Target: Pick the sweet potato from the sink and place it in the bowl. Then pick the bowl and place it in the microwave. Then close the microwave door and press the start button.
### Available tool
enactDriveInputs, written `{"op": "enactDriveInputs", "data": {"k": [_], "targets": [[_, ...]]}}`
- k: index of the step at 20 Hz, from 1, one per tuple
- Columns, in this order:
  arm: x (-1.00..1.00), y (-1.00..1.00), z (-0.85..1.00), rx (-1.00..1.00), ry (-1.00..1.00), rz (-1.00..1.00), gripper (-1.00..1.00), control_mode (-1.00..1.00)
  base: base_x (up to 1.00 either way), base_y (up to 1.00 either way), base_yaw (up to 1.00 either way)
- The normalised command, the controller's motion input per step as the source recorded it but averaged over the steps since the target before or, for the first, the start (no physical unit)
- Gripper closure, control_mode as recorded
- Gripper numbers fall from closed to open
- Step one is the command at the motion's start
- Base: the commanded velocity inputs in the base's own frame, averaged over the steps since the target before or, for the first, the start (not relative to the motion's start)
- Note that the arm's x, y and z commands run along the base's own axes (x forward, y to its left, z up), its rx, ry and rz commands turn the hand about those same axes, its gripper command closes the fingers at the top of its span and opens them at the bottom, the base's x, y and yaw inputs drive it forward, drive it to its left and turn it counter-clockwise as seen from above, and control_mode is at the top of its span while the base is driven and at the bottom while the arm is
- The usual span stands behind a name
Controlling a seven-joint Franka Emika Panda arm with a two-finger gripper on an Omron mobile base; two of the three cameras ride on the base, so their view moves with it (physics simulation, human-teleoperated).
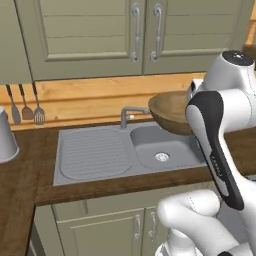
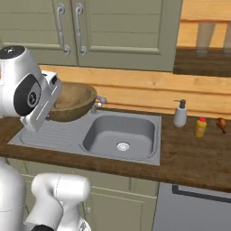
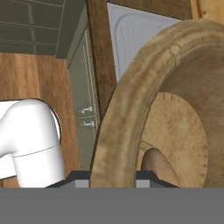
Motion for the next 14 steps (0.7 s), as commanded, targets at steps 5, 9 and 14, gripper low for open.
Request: {"op": "enactDriveInputs", "data": {"k": [5, 9, 14], "targets": [[0.0, 0.0, 0.0, 0.0, 0.0, 0.0, 1.0, 1.0, -0.79, 0.0, 0.0], [0.0, 0.0, 0.0, 0.0, 0.0, 0.0, 1.0, 1.0, -0.26, 0.0, -0.34], [0.0, 0.0, 0.0, 0.0, 0.0, 0.0, 1.0, 1.0, -0.14, 0.0, -0.71]]}}
